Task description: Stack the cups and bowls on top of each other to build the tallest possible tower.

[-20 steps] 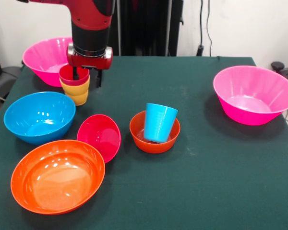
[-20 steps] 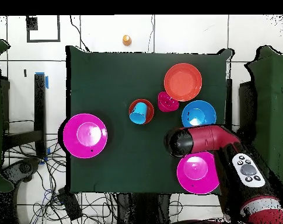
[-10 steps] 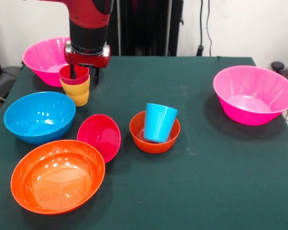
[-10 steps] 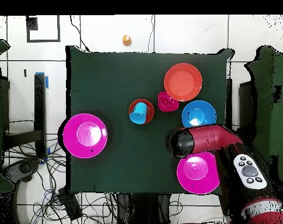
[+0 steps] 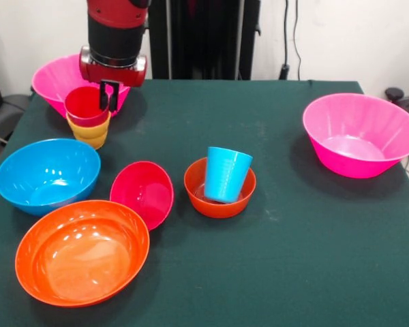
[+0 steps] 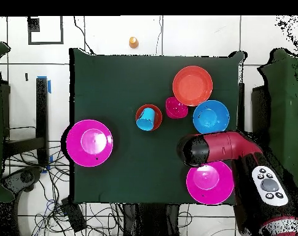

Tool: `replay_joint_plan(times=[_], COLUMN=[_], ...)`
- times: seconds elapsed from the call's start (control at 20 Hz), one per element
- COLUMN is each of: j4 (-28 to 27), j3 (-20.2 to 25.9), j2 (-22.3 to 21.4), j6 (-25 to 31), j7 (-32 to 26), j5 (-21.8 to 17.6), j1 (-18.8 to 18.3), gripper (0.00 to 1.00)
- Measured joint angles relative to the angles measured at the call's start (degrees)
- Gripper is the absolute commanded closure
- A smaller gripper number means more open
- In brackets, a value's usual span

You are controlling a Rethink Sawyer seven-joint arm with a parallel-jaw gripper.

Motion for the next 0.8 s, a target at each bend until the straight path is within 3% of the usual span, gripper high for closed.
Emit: replay_joint_plan(times=[0.55,0.6,0.8], j4=[0.2,0.2,0.2], j3=[0.1,0.1,0.1], j2=[-0.9,-0.9,-0.9], j6=[0.0,0.0,0.0], j7=[0.0,0.0,0.0], j5=[0.0,0.0,0.0], j1=[-0.3,-0.3,-0.3], gripper=[1.00,0.00,0.00])
